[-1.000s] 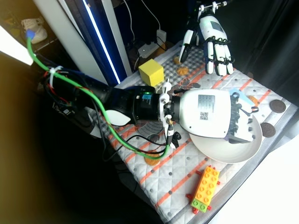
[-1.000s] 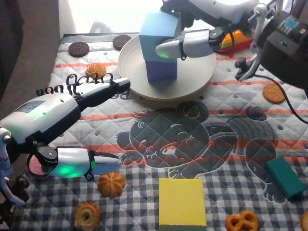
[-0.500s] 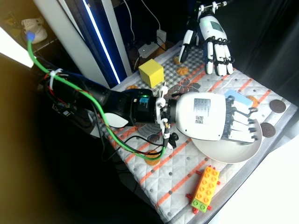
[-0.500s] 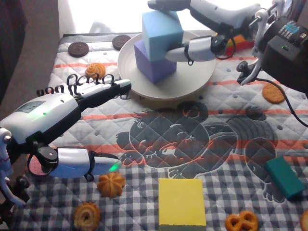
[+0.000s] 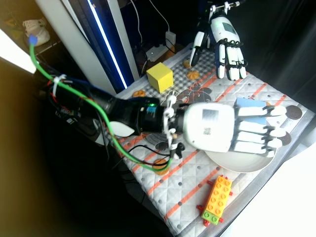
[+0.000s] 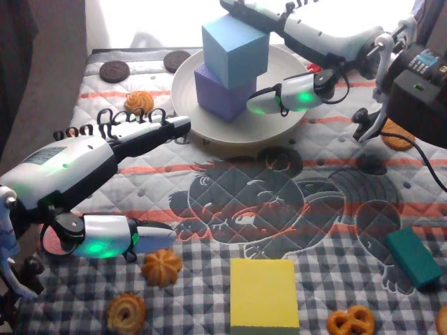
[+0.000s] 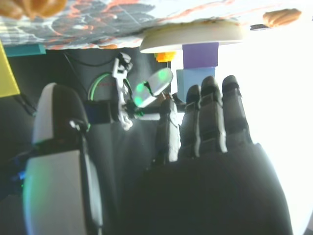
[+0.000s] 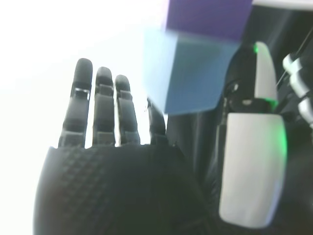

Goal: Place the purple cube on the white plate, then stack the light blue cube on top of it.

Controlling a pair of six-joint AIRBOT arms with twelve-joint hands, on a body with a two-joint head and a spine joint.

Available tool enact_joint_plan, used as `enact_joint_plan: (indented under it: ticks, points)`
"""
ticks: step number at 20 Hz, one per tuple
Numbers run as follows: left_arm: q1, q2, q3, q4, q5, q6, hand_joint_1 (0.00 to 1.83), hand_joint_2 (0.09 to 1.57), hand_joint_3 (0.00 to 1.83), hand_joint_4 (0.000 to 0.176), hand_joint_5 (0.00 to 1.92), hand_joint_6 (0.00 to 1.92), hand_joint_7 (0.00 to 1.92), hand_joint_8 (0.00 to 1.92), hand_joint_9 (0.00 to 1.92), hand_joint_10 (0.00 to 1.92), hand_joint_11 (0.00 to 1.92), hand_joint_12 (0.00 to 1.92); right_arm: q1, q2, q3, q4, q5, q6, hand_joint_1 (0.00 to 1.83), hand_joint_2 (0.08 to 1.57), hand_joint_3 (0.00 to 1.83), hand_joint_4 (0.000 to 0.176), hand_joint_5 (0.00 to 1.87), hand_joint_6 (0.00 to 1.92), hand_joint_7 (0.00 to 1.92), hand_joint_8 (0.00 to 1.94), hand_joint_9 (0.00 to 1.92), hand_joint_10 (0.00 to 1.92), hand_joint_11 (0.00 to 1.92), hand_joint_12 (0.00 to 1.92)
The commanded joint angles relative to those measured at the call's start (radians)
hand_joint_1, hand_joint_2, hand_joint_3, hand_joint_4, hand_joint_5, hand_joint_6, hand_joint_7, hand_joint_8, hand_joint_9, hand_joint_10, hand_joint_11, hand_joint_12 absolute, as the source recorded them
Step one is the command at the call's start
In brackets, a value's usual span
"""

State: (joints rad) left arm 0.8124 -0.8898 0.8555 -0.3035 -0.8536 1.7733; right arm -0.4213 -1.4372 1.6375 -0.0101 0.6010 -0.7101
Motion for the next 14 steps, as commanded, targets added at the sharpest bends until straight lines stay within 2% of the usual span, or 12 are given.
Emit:
enact_joint_plan:
  ticks: [1, 6, 9, 12, 13, 14]
  points:
    - [-0.011, -0.002, -0.003, 0.017, -0.121, -0.009, 0.87, 0.94, 0.00, 0.175, 0.18, 0.00, 0.11, 0.00, 0.11, 0.00, 0.01, 0.01, 0.010, 0.011, 0.000, 0.016, 0.123, 0.005, 0.76, 0.91, 0.00, 0.176, 0.00, 0.00, 0.00, 0.00, 0.01, 0.00, 0.00, 0.05]
    - [-0.011, -0.002, -0.003, 0.013, -0.127, -0.009, 0.83, 0.94, 0.00, 0.173, 0.15, 0.00, 0.11, 0.00, 0.08, 0.00, 0.00, 0.00, 0.007, 0.033, -0.011, 0.016, 0.168, 0.019, 0.68, 0.84, 0.00, 0.176, 0.00, 0.00, 0.00, 0.00, 0.00, 0.00, 0.00, 0.00]
    - [-0.022, -0.006, 0.006, 0.003, -0.132, -0.009, 0.92, 0.93, 0.00, 0.172, 0.15, 0.01, 0.10, 0.00, 0.02, 0.00, 0.00, 0.00, 0.004, 0.089, -0.052, 0.016, 0.235, 0.023, 0.70, 0.84, 0.00, 0.176, 0.00, 0.00, 0.00, 0.00, 0.00, 0.00, 0.00, 0.00]
    - [-0.022, -0.008, 0.020, -0.005, -0.150, -0.061, 0.94, 0.92, 0.00, 0.176, 0.12, 0.00, 0.08, 0.00, 0.03, 0.01, 0.00, 0.00, -0.007, 0.135, -0.094, 0.017, 0.306, 0.022, 0.64, 0.85, 0.00, 0.176, 0.00, 0.00, 0.00, 0.00, 0.00, 0.00, 0.00, 0.00]
    - [-0.018, -0.007, 0.023, -0.006, -0.153, -0.085, 0.92, 0.93, 0.00, 0.165, 0.10, 0.00, 0.08, 0.00, 0.04, 0.01, 0.00, 0.00, -0.010, 0.145, -0.106, 0.017, 0.321, 0.022, 0.65, 0.86, 0.00, 0.176, 0.00, 0.00, 0.00, 0.00, 0.00, 0.00, 0.00, 0.00]
    - [-0.015, -0.006, 0.026, -0.006, -0.153, -0.097, 0.92, 0.94, 0.00, 0.161, 0.11, 0.00, 0.07, 0.00, 0.01, 0.00, 0.00, 0.00, -0.012, 0.150, -0.113, 0.017, 0.331, 0.022, 0.67, 0.86, 0.00, 0.176, 0.00, 0.00, 0.00, 0.00, 0.00, 0.00, 0.00, 0.00]
